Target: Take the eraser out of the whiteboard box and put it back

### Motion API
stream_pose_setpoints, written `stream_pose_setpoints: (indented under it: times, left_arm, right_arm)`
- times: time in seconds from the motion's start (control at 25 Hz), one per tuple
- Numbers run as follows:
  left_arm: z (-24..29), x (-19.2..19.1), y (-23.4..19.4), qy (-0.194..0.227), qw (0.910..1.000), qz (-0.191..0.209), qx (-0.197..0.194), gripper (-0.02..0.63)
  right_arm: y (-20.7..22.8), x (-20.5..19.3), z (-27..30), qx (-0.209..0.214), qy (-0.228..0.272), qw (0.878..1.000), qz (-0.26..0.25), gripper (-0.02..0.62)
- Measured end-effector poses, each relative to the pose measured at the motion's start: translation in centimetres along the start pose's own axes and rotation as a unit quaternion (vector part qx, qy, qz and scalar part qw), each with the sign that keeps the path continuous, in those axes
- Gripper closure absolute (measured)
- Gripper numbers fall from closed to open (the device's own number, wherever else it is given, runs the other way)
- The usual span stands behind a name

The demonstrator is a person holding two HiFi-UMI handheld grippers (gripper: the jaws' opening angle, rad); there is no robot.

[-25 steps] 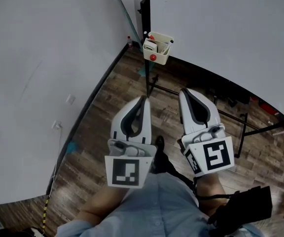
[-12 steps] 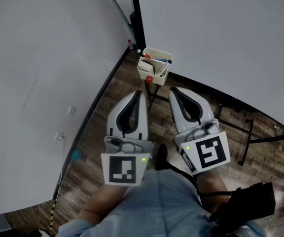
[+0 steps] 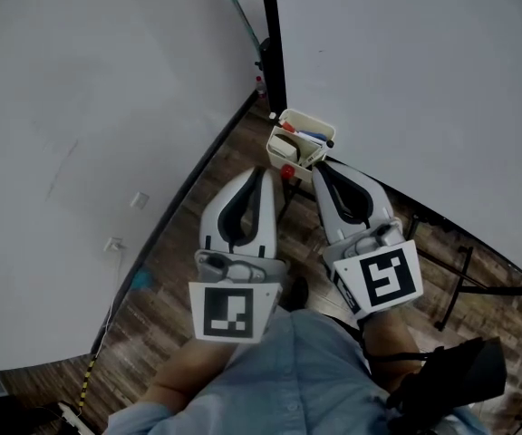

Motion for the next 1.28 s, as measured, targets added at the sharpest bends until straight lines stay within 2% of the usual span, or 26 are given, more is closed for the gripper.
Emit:
stream_pose_setpoints:
  times: [0.24,0.48,0.8,1.28]
  left_arm:
    - [2.3,-0.8,-1.2,0.003,1.0000,0.001,-0.001,0.601]
    - [4.8,-2.5,-3.3,-0.005,0.9997,-0.021,-0.010,0.601]
    - [8.2,-6.2,-6.0,-0.036,0.9977,-0.050,-0.030,0.601]
    - [10.2,-9.5,-7.4,-0.064,0.9933,-0.073,-0.062,0.601]
  right_arm:
    - [1.0,-0.5,2.5,0.009,-0.014,1.000,-0.004,0.591]
    - [1.3,-2.0,5.7,0.018,-0.057,0.998,-0.008,0.571]
    - [2.3,-5.0,9.8,0.013,-0.123,0.992,-0.003,0.472]
    - [2.5,-9.1,12.2,-0.012,-0.205,0.979,-0.011,0.419]
Point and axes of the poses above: the fingertips, and each gripper's own axes: z forward along the fingers, y to its right, x out of its top, the point moved 7 cm from there along -z, backward along the fingers, and after that the axes turned 9 degrees about z, right-handed, at the moved point
